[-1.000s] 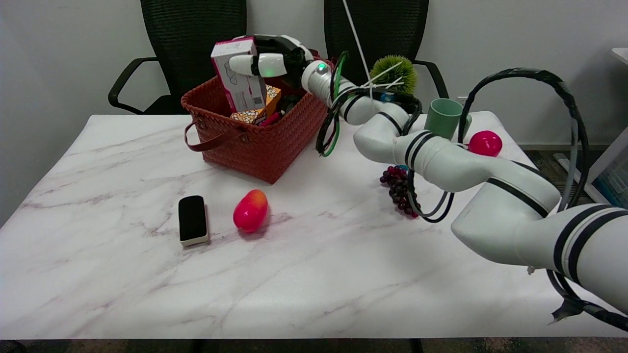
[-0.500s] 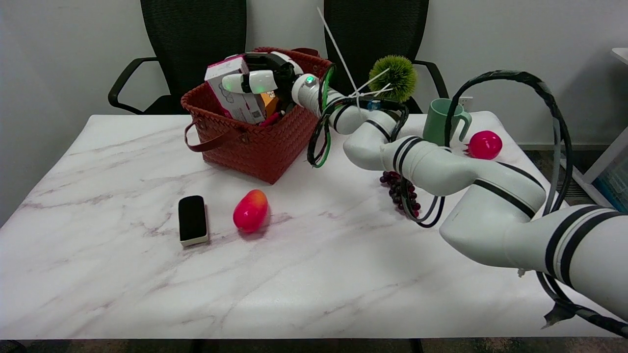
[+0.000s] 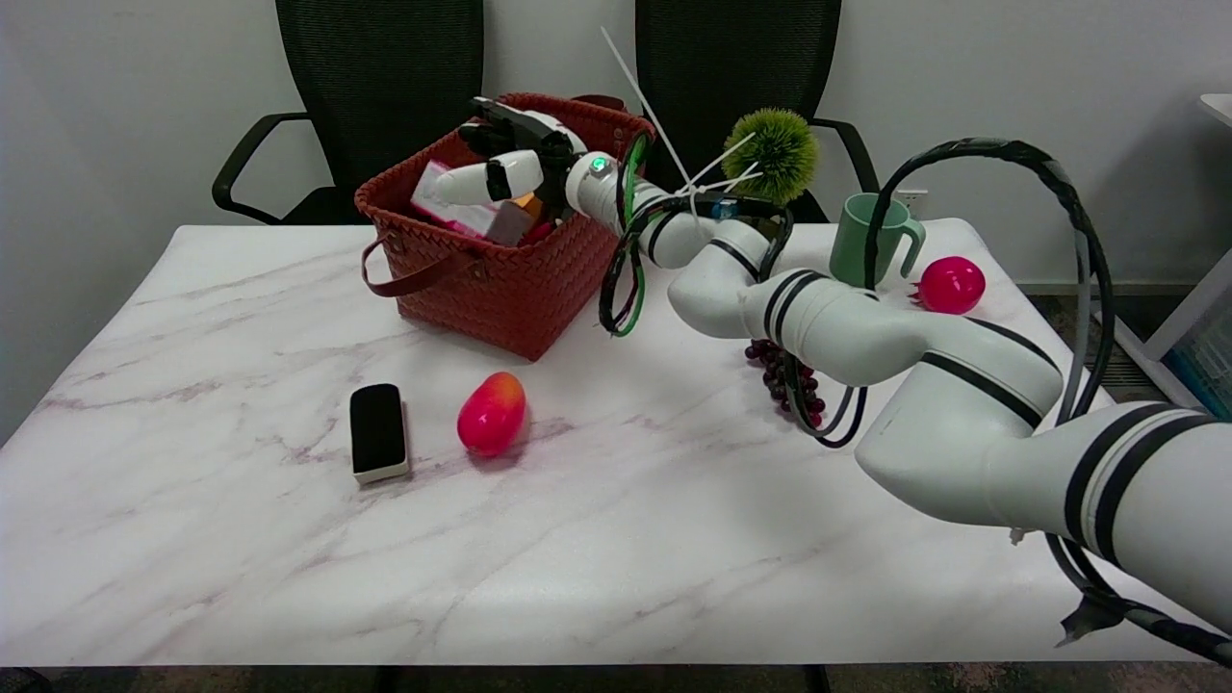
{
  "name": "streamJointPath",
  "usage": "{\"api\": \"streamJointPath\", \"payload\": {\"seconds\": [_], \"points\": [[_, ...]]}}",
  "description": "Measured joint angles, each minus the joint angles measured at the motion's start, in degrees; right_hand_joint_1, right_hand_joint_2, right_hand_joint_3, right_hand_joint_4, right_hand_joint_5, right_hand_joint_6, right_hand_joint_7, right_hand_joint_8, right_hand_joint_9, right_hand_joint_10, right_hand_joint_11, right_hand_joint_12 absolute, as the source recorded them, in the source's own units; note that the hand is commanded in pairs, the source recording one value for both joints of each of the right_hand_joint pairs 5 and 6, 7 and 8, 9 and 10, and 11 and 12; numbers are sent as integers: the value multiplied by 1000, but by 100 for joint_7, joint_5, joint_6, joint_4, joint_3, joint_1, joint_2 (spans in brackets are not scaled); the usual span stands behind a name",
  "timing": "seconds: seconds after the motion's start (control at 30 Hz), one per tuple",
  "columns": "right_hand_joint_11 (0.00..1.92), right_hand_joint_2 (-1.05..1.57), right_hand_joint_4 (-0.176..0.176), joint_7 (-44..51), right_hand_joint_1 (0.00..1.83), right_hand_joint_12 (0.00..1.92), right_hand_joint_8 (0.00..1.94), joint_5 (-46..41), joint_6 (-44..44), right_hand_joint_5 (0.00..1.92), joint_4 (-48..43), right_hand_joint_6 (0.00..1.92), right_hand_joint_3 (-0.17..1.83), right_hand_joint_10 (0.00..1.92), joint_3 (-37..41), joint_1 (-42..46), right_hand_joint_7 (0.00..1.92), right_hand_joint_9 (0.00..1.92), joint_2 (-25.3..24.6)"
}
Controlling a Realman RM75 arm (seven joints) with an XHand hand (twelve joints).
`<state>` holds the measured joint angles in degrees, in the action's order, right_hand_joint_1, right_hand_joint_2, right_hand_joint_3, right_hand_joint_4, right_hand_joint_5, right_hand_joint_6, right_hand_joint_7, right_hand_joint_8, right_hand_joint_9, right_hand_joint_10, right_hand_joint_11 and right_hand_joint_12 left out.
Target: Place the white paper box into the brown storage basket.
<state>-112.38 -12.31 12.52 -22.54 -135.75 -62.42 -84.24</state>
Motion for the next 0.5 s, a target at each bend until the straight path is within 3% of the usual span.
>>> {"api": "streamJointPath", "payload": {"seconds": [0.13,0.27,0.5], "points": [[64,-52,0,1,1311,64,315,39,58,168,-23,168,772,284,50,17,315,284,20],[494,182,0,22,1312,494,521,65,111,388,-235,388,779,588,155,105,521,588,142],[903,305,0,172,1302,903,889,93,156,550,-1432,550,784,826,684,540,889,826,655]]}}
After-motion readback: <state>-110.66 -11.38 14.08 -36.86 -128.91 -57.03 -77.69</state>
